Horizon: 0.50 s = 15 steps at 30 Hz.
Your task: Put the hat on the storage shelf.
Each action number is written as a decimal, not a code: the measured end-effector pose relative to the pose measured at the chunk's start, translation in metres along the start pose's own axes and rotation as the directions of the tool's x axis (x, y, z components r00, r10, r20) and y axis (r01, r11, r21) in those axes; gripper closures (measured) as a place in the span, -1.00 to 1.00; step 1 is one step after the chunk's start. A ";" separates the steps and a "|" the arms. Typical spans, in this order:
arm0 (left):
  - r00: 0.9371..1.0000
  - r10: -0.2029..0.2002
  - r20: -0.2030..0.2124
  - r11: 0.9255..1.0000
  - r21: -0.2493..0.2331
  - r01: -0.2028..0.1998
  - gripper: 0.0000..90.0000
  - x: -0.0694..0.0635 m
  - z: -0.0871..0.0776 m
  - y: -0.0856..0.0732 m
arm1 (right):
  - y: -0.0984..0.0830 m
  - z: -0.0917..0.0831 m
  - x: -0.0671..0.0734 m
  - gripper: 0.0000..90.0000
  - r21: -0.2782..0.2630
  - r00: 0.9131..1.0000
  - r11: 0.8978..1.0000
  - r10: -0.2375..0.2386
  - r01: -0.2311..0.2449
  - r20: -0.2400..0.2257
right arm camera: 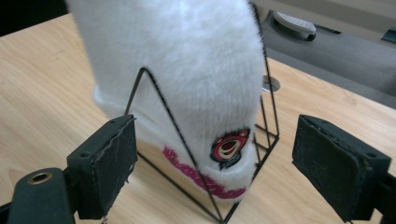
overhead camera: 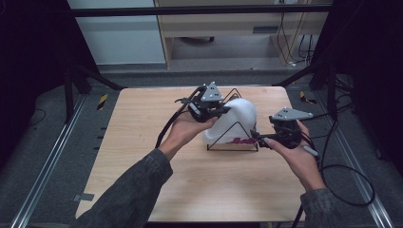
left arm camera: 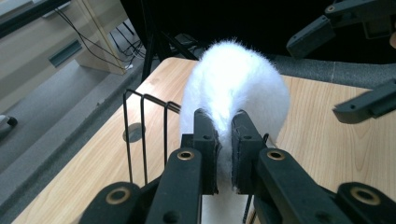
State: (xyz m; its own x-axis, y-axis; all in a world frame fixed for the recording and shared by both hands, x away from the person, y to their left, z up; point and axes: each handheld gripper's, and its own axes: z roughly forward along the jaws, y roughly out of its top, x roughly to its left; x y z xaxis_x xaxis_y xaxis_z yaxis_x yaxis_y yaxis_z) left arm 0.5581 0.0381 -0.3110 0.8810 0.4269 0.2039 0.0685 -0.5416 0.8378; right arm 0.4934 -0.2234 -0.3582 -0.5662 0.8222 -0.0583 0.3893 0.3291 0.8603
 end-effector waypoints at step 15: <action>1.000 -0.022 -0.005 0.999 0.044 0.022 0.81 0.002 0.011 -0.022 | -0.028 -0.001 0.029 -0.67 0.017 0.999 1.000 -0.009 0.010 -0.045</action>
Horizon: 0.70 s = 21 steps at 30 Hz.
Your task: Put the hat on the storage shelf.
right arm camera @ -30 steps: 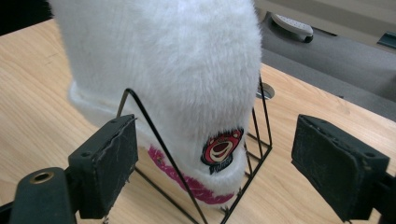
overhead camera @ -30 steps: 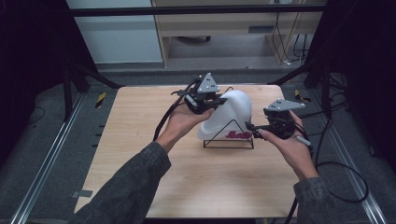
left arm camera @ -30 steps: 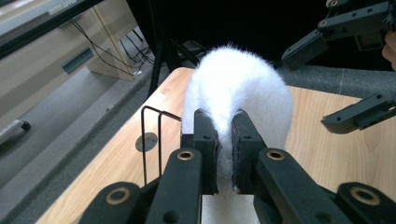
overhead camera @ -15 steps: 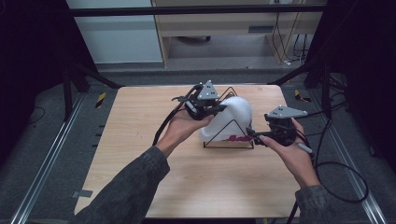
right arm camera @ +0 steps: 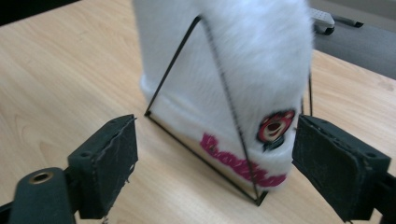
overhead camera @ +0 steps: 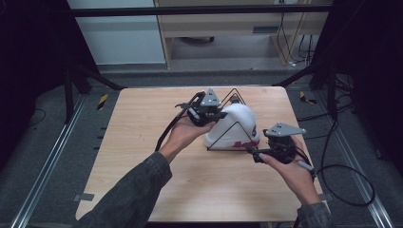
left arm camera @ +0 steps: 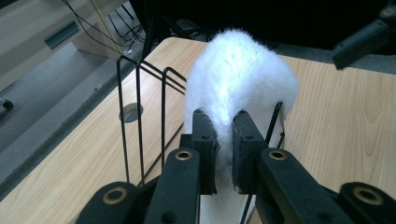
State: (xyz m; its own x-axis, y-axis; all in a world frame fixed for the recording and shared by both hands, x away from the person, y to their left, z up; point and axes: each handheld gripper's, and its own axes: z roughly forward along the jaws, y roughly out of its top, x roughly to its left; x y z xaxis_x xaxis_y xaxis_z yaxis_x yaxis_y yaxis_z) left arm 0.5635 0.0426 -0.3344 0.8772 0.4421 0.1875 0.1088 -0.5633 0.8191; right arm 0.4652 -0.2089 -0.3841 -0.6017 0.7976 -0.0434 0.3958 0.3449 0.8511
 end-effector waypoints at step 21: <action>0.996 -0.041 -0.073 0.999 -0.034 0.039 -0.50 0.001 -0.033 -0.001 | -0.035 0.019 0.036 -0.68 0.054 0.999 0.998 -0.010 0.013 -0.052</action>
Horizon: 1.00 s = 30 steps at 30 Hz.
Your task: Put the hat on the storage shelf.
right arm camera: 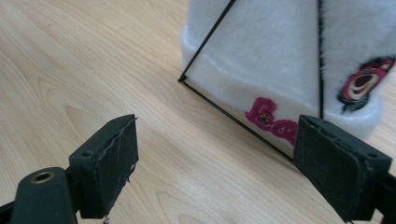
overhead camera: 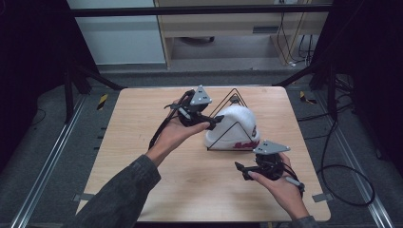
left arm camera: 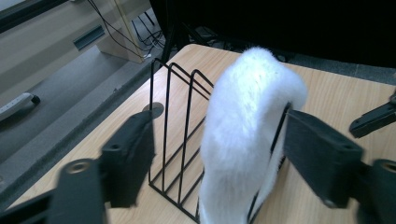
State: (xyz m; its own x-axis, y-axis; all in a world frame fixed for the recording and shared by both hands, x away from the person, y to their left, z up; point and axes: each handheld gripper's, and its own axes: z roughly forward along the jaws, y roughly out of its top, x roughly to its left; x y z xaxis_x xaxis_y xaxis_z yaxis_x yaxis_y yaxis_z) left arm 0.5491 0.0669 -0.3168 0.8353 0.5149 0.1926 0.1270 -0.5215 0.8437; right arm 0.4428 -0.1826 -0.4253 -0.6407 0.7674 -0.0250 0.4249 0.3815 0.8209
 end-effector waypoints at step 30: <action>0.986 -0.147 -0.073 0.987 0.059 0.151 -0.82 -0.025 -0.108 -0.133 | -0.005 0.024 0.043 -0.77 0.041 0.998 0.998 -0.055 0.055 0.006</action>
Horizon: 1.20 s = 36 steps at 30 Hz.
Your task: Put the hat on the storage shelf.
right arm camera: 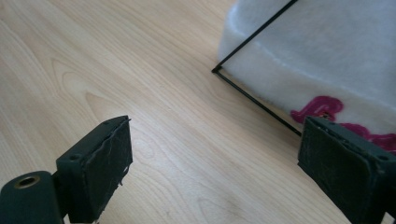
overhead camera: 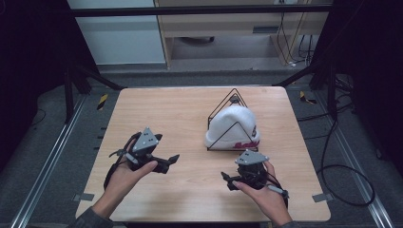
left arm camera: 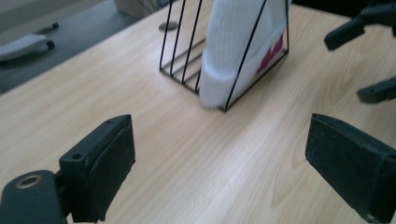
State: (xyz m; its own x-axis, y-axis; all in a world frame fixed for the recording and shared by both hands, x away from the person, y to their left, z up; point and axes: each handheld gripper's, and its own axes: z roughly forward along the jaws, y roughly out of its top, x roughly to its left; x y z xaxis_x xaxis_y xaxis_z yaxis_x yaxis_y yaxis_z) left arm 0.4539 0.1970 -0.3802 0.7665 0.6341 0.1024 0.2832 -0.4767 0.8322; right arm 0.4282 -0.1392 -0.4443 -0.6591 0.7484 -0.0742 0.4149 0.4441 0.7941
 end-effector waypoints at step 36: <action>0.967 -0.215 -0.138 0.967 0.111 0.231 -0.90 0.058 -0.010 -0.155 | 0.017 0.100 0.047 -0.72 0.127 0.993 0.992 0.019 -0.004 -0.117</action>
State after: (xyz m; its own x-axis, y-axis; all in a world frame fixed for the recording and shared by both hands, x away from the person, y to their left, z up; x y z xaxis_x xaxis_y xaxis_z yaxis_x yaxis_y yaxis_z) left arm 0.4491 0.3137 -0.4975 0.6002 0.7999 -0.0049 0.5147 -0.3814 0.7679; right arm 0.4664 -0.0473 -0.4947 -0.7200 0.6939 0.0118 0.4935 0.5000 0.7116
